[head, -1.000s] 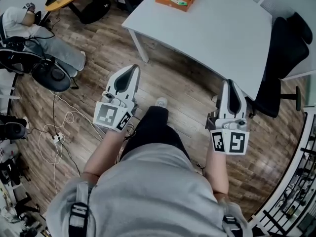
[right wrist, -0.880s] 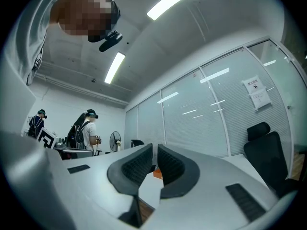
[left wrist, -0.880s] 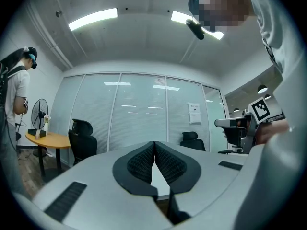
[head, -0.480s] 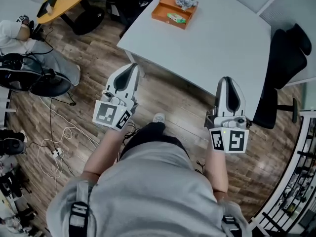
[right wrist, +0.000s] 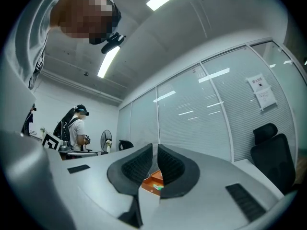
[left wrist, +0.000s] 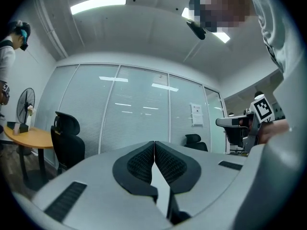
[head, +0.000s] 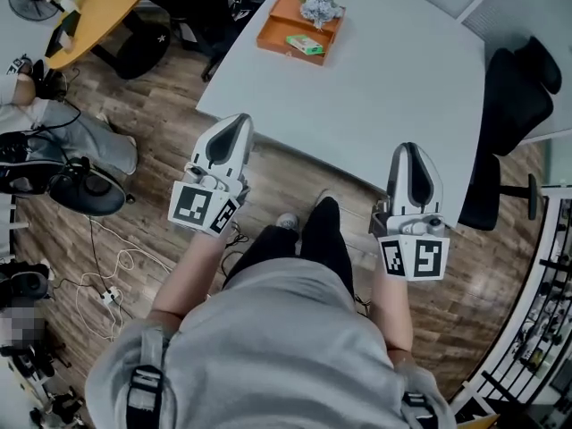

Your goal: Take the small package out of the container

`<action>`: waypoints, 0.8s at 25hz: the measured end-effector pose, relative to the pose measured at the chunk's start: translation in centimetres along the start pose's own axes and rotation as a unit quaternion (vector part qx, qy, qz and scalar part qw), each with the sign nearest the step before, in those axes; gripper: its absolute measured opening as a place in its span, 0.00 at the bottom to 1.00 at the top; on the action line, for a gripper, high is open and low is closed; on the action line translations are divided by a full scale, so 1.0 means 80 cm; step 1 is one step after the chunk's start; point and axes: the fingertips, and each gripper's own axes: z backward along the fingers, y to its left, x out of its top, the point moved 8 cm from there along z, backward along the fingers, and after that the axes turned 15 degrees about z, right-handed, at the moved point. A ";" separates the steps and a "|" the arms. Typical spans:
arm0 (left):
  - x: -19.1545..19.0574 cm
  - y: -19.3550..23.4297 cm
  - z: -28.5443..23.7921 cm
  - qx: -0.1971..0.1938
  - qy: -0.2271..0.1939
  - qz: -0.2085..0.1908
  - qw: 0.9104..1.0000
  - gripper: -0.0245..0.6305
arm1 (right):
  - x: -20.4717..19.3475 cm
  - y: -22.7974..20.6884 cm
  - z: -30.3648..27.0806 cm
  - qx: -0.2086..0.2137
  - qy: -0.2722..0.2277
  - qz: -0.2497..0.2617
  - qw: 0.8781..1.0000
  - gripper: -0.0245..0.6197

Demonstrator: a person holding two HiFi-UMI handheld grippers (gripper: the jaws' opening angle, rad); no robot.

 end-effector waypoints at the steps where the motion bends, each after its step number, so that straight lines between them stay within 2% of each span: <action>1: -0.002 0.004 -0.010 0.002 0.001 0.001 1.000 0.07 | -0.005 -0.005 -0.011 0.004 0.001 -0.001 1.000 0.14; 7: -0.012 0.020 -0.079 0.025 -0.003 0.000 1.000 0.07 | -0.039 -0.047 -0.083 0.035 -0.008 -0.013 0.999 0.14; 15: 0.006 0.029 -0.205 0.062 -0.029 -0.018 0.998 0.07 | -0.057 -0.154 -0.199 0.076 -0.041 -0.016 0.996 0.14; 20: -0.006 0.027 -0.267 0.076 -0.027 -0.011 0.997 0.07 | -0.085 -0.207 -0.243 0.092 -0.034 -0.031 0.995 0.14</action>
